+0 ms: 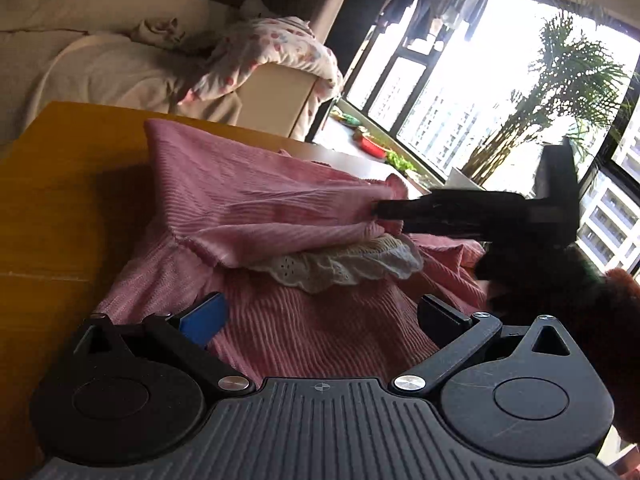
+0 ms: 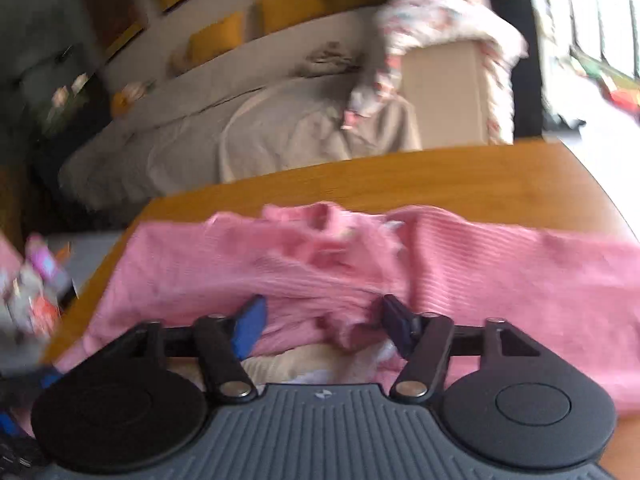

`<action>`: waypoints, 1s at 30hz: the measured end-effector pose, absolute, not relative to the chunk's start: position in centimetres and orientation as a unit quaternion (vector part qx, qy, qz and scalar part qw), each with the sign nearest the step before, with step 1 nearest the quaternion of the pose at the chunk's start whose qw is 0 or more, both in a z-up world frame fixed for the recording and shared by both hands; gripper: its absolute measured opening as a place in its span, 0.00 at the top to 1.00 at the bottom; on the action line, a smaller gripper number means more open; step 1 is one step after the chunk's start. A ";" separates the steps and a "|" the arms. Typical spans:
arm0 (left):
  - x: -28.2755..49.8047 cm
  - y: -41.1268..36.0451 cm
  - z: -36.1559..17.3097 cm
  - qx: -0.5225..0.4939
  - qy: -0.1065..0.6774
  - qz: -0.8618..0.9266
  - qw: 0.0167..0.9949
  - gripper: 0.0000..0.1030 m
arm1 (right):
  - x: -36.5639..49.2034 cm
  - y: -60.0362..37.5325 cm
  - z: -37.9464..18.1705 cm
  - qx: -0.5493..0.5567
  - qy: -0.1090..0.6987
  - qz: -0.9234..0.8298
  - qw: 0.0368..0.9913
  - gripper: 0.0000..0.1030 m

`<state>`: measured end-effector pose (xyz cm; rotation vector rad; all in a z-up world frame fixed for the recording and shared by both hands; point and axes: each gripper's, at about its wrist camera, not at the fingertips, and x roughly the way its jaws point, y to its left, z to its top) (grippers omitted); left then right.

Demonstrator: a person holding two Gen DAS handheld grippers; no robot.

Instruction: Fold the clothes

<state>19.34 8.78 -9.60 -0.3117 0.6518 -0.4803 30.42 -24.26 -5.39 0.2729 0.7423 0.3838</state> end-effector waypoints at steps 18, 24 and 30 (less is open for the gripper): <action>19.7 9.3 -10.0 -0.182 0.309 -0.240 0.902 0.00 | 23.3 -48.2 -11.4 0.530 0.306 -0.060 0.789 0.52; 19.7 9.4 -10.1 -0.185 0.309 -0.240 0.902 0.00 | 24.5 -49.0 -15.0 0.631 0.281 -0.024 0.723 0.52; 19.6 9.5 -10.1 -0.188 0.308 -0.241 0.901 0.00 | 25.9 -47.8 -12.7 0.580 0.255 -0.006 0.774 0.82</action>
